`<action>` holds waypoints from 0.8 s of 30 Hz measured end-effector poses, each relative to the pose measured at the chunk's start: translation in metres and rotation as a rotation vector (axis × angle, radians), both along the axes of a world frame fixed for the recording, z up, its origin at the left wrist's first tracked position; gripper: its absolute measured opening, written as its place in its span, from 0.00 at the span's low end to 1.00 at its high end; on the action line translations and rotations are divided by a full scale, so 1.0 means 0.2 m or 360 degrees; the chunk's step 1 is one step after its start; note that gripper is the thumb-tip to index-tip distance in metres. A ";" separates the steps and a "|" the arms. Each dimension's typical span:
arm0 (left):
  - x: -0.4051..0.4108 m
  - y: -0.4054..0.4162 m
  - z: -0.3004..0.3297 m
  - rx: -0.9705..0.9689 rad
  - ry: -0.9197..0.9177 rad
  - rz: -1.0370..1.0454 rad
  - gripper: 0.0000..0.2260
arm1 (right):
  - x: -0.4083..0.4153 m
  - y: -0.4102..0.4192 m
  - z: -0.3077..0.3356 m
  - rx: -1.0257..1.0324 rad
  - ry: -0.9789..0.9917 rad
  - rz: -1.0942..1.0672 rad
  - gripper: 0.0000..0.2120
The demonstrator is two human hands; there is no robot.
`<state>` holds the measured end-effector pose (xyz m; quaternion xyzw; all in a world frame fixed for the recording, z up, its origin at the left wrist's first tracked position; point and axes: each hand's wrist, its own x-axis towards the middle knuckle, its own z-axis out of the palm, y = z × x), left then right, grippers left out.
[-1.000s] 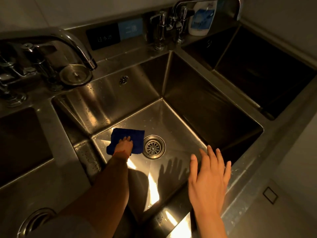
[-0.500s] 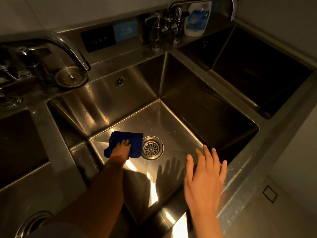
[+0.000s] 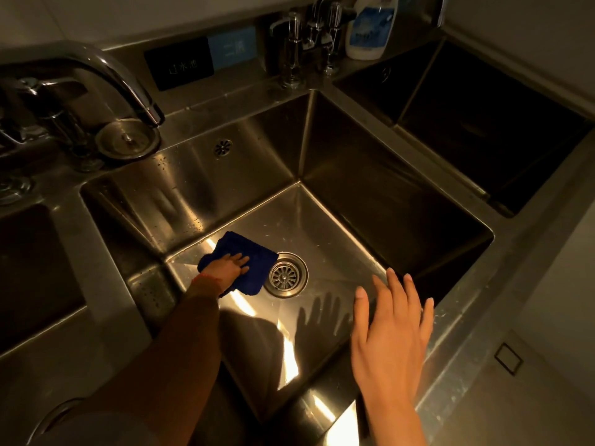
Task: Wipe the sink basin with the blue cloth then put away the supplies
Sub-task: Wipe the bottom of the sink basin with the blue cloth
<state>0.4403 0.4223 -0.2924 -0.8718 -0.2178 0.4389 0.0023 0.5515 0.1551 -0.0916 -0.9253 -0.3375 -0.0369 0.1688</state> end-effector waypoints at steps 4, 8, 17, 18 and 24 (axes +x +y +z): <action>0.00 0.05 0.03 0.0028 0.0007 -0.0211 0.29 | 0.01 0.00 -0.01 0.0014 -0.0004 -0.0007 0.27; -0.01 0.01 0.02 0.0084 -0.0093 -0.0085 0.30 | 0.01 0.00 -0.01 0.0006 0.0009 -0.0012 0.27; 0.03 -0.19 -0.04 0.0260 -0.0528 0.0723 0.27 | 0.00 0.00 0.01 -0.0028 0.0031 -0.0011 0.28; 0.03 -0.20 -0.05 0.0243 -0.0503 0.0718 0.29 | 0.00 0.00 0.01 -0.0027 0.0031 -0.0013 0.28; 0.07 -0.20 -0.10 0.0279 -0.0354 0.0620 0.29 | 0.00 0.01 0.00 -0.0028 0.0037 -0.0012 0.28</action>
